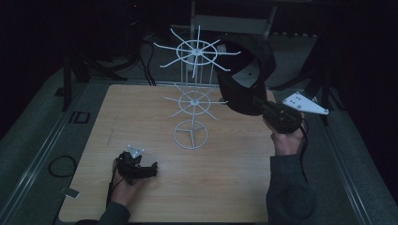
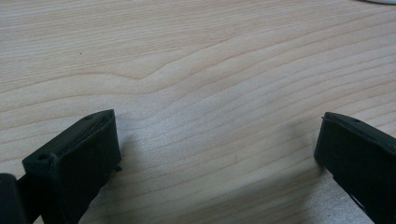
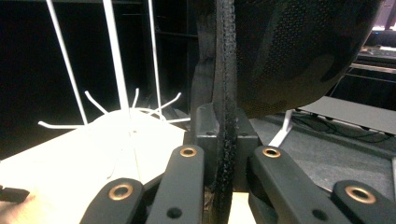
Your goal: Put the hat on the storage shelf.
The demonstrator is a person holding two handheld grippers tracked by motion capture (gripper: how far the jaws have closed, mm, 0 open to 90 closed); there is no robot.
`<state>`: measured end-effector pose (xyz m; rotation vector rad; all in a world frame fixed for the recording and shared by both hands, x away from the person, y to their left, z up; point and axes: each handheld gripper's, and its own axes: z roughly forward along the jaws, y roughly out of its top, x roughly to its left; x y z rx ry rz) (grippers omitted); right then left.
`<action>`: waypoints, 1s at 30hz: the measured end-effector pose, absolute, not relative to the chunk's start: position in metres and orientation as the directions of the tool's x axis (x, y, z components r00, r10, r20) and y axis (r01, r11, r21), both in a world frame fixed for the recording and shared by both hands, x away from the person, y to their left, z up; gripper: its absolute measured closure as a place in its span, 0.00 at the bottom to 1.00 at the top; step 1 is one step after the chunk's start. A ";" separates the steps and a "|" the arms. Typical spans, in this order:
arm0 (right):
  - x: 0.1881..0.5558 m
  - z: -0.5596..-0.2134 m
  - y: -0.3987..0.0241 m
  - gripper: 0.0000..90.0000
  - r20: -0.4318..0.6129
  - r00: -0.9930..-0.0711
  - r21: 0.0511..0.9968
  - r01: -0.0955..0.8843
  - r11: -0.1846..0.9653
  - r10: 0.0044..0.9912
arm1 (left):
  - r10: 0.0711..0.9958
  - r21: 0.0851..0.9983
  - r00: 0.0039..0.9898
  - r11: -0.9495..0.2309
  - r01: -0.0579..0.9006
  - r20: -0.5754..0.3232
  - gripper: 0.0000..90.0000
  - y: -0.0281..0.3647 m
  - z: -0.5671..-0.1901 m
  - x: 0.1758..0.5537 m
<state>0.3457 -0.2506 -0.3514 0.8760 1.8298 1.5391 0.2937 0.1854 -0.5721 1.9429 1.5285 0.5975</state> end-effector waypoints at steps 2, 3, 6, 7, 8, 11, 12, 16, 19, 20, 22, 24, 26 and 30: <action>0.346 -0.353 -0.250 0.96 -0.022 -0.619 0.986 0.117 0.119 0.785 | 0.971 0.688 0.239 -0.166 0.707 -0.012 0.00 0.185 -0.572 0.294; 0.346 -0.355 -0.250 0.96 -0.024 -0.622 0.985 0.117 0.123 0.783 | 0.971 0.688 0.239 -0.166 0.707 -0.012 0.00 0.185 -0.572 0.294; 0.347 -0.358 -0.249 0.96 -0.026 -0.629 0.984 0.122 0.132 0.777 | 0.971 0.688 0.239 -0.165 0.707 -0.013 0.00 0.185 -0.572 0.294; 0.348 -0.359 -0.249 0.96 -0.025 -0.632 0.983 0.124 0.133 0.775 | 0.971 0.688 0.240 -0.165 0.707 -0.013 0.00 0.185 -0.572 0.294; 0.348 -0.360 -0.249 0.96 -0.022 -0.636 0.982 0.130 0.135 0.771 | 0.971 0.688 0.240 -0.165 0.707 -0.013 0.00 0.185 -0.572 0.294; 0.350 -0.365 -0.248 0.96 -0.022 -0.646 0.979 0.140 0.147 0.763 | 0.971 0.688 0.239 -0.165 0.707 -0.013 0.00 0.185 -0.572 0.294; 0.350 -0.366 -0.247 0.96 -0.022 -0.648 0.978 0.144 0.151 0.761 | 0.971 0.688 0.239 -0.165 0.707 -0.013 0.00 0.185 -0.572 0.294; 0.353 -0.372 -0.246 0.95 -0.025 -0.658 0.972 0.160 0.172 0.753 | 0.971 0.688 0.239 -0.164 0.706 -0.013 0.00 0.185 -0.572 0.294; 0.355 -0.375 -0.244 0.95 -0.036 -0.665 0.967 0.167 0.195 0.746 | 0.971 0.689 0.239 -0.164 0.706 -0.013 0.00 0.185 -0.572 0.294; 0.355 -0.375 -0.243 0.95 -0.032 -0.667 0.966 0.171 0.194 0.744 | 0.971 0.688 0.239 -0.165 0.706 -0.013 0.00 0.185 -0.572 0.294; 0.356 -0.375 -0.244 0.94 -0.027 -0.669 0.965 0.177 0.194 0.743 | 0.971 0.688 0.239 -0.164 0.706 -0.014 0.00 0.185 -0.572 0.294; 0.356 -0.375 -0.244 0.93 -0.030 -0.671 0.964 0.177 0.199 0.741 | 0.971 0.689 0.239 -0.164 0.706 -0.014 0.00 0.185 -0.572 0.294; 0.355 -0.374 -0.245 0.90 -0.031 -0.669 0.964 0.177 0.200 0.742 | 0.971 0.688 0.239 -0.165 0.706 -0.013 0.00 0.185 -0.572 0.294; 0.355 -0.372 -0.247 0.78 -0.021 -0.666 0.967 0.177 0.186 0.745 | 0.971 0.688 0.239 -0.165 0.706 -0.013 0.00 0.185 -0.572 0.294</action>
